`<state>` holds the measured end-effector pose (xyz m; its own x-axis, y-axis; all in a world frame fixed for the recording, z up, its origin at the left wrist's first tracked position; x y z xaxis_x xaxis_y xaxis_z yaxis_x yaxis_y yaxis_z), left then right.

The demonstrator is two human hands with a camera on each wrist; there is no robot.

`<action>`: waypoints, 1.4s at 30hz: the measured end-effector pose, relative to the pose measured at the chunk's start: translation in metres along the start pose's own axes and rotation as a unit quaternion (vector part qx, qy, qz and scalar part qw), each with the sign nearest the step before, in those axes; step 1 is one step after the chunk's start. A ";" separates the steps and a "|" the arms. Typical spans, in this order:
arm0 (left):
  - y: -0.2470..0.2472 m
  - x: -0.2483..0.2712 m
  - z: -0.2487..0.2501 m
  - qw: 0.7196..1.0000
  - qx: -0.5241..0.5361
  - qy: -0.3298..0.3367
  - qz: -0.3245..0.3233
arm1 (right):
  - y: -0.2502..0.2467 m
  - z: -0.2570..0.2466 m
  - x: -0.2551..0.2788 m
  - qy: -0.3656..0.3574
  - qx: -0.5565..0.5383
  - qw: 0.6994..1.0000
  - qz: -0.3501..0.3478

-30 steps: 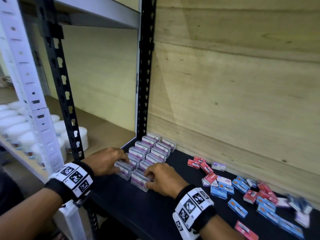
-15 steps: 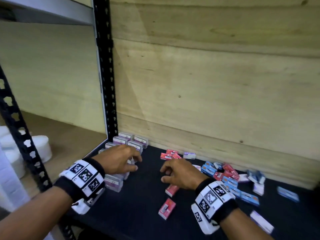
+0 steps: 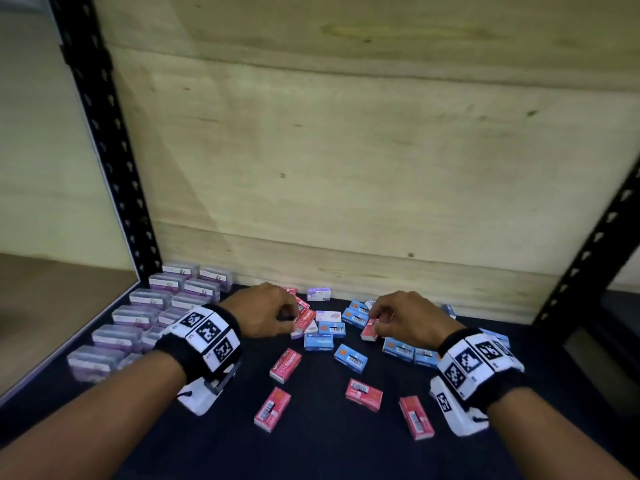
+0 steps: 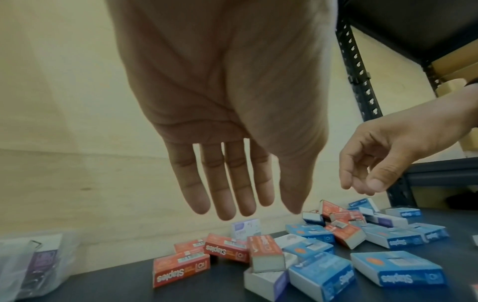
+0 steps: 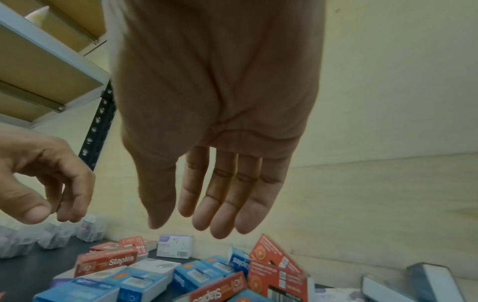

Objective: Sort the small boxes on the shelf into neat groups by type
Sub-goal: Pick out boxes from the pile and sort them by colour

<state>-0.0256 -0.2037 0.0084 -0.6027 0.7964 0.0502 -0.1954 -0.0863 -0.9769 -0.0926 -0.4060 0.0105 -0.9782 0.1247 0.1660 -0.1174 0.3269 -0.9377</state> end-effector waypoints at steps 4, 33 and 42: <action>0.002 -0.017 -0.020 0.999 -0.010 -0.041 -0.002 | 0.004 -0.002 -0.014 -0.004 0.003 1.000 -0.008; 0.033 -0.050 -0.037 0.992 0.041 -0.095 -0.072 | 0.059 -0.057 -0.092 -0.057 0.111 0.985 -0.119; 0.021 -0.035 -0.069 0.988 -0.022 -0.133 -0.080 | 0.062 -0.059 -0.100 -0.039 0.130 0.982 -0.130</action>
<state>0.0449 -0.1918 -0.0285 -0.7496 0.6125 0.2510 -0.2733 0.0590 -0.9601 0.0075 -0.3430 -0.0467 -0.9186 -0.0062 0.3951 -0.3942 0.0864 -0.9150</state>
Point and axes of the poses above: each hand's wrist, its own x-axis away from the middle knuckle, its own y-axis out of the palm, z = x × y, the point moved 10 cm from there along -x, towards the middle knuckle, and after that the axes turned 7 degrees about y, right-handed, at the moved point
